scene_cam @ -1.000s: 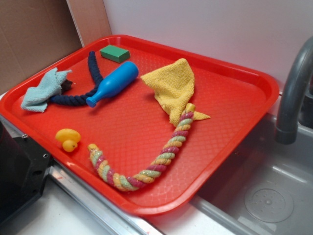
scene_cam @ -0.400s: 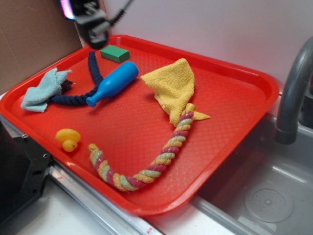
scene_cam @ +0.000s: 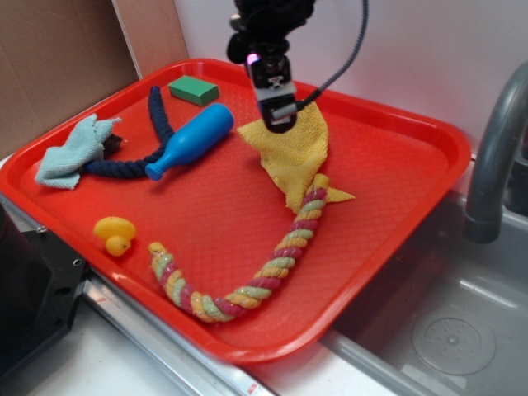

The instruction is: Grab the yellow cloth.

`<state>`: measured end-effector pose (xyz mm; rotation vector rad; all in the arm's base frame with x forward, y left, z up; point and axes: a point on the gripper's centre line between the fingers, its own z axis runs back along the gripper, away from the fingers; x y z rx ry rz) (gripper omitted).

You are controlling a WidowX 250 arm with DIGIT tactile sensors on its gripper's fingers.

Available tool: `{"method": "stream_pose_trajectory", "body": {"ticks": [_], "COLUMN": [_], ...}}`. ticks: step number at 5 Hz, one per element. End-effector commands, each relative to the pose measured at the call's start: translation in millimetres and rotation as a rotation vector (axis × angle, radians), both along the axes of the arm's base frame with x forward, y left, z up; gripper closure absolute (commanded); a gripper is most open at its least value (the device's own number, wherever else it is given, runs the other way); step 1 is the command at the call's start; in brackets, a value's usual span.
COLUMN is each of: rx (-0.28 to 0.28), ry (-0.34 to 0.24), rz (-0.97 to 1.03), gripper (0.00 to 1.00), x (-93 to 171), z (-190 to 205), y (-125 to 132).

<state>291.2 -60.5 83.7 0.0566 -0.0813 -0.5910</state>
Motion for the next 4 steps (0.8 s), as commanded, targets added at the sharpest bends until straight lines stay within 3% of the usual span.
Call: {"method": "stream_pose_trajectory", "body": {"ticks": [1,2,3,4], "rx": [-0.091,-0.156,-0.205,-0.104], "ry": [-0.012,0.03,-0.003,-0.003], "rz": [0.01,0.008,-0.05,-0.036], "gripper": [0.0,0.0,0.0,0.78], "x": [22.2,14.9,10.4,6.6], "z": [-9.1,-37.2,-44.3,-46.7], "y": [4.6,-0.5,-5.4,-11.9]}}
